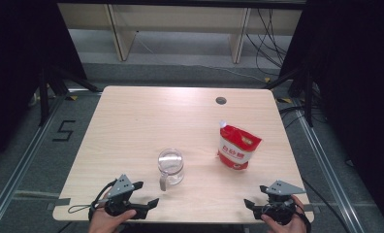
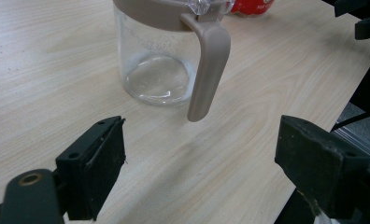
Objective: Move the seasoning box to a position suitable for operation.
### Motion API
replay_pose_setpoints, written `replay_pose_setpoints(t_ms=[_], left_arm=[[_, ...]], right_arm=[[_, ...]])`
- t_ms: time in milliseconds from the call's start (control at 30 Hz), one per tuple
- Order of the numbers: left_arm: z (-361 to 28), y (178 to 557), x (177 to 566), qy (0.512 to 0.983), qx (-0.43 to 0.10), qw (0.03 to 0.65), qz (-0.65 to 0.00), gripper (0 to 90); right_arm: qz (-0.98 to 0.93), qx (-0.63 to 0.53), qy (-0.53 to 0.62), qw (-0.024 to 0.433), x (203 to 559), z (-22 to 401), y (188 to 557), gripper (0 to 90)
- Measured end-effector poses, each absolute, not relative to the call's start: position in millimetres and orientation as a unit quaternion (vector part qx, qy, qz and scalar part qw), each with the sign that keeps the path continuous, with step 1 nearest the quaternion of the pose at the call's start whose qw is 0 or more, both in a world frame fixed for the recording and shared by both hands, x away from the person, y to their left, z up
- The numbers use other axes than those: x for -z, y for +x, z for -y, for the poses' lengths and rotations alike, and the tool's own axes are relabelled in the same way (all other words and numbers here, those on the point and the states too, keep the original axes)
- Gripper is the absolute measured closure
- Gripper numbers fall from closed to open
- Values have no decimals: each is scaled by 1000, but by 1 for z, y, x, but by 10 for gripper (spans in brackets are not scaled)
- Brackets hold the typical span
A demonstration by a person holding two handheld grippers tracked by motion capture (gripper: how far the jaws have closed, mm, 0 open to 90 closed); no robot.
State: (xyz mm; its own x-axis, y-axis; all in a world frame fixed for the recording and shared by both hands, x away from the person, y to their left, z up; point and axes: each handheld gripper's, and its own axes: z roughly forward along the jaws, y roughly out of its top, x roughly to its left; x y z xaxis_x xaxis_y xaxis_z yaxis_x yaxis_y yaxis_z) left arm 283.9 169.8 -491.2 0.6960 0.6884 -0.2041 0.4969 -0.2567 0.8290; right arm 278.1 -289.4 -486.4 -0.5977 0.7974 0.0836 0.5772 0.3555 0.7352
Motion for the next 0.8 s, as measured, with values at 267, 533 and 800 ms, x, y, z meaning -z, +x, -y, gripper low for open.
replay_pose_setpoints(t_ms=[267, 533, 800], left_arm=[[-163, 288, 489, 789, -110, 473, -377, 159], [-149, 292, 485, 791, -130, 470, -368, 274], [-136, 299, 485, 797, -156, 462, -356, 435]], right_arm=[[-809, -381, 421, 151, 486, 288, 278, 239], [-810, -372, 430, 142, 486, 285, 277, 236], [-811, -370, 432, 141, 488, 285, 278, 227]])
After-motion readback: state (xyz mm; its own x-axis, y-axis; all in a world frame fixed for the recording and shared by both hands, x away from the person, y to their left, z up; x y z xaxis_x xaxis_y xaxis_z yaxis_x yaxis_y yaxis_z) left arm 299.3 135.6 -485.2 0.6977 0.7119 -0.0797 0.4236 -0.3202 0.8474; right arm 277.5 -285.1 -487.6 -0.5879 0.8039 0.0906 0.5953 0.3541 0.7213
